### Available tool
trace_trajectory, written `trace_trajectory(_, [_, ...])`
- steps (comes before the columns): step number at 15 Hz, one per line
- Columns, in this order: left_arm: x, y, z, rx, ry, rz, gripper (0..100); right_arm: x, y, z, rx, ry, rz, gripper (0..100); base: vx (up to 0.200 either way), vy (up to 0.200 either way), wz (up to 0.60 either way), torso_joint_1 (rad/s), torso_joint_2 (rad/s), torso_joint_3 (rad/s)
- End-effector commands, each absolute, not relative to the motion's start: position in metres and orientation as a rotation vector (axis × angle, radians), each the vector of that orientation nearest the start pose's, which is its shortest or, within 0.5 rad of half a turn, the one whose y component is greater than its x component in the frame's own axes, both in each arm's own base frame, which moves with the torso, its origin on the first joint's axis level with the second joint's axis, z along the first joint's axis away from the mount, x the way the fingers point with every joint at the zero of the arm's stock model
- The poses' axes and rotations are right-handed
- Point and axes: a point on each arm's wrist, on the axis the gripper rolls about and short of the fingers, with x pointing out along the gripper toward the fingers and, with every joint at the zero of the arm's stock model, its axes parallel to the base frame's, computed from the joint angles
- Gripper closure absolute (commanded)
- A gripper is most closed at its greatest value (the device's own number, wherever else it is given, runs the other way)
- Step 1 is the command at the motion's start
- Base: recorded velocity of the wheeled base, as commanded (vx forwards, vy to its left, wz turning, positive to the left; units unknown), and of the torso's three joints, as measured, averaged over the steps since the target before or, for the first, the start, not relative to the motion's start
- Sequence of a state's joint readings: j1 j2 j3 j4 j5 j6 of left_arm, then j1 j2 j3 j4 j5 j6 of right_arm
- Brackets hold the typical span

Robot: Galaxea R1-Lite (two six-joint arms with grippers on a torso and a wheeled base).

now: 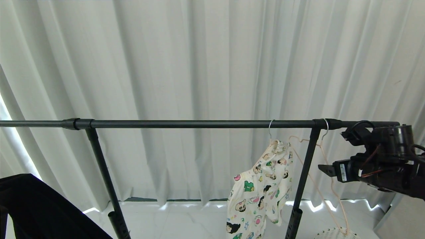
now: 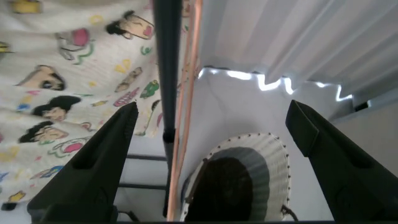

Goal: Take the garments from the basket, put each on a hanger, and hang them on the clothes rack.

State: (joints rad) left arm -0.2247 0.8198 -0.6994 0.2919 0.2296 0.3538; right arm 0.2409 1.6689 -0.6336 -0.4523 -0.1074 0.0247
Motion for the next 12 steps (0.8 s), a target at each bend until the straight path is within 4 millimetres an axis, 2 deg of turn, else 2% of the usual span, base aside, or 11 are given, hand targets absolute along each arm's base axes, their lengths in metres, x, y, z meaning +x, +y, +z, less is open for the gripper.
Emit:
trace_trajectory(1, [0.072,-0.011,0.231,0.445,0.404,-0.067,100,0.272,0.060,0.109,-0.082,0.648,0.108,0,0.000,0.000,0.00,0.000,0.00,0.000])
trace_trajectory(5, [0.079,-0.013,0.233,0.449,0.401,-0.067,100,0.280,0.062,0.090,-0.033,0.702,0.084,0,0.000,0.000,0.00,0.000,0.00,0.000])
trace_trajectory(7, [0.083,-0.014,0.231,0.450,0.409,-0.068,100,0.290,0.065,0.078,-0.030,0.679,0.088,0,0.000,0.000,0.00,0.000,0.00,0.000])
trace_trajectory(12, [0.084,-0.014,0.229,0.452,0.418,-0.070,100,0.291,0.066,0.071,-0.019,0.690,0.086,0,0.000,0.000,0.00,0.000,0.00,0.000])
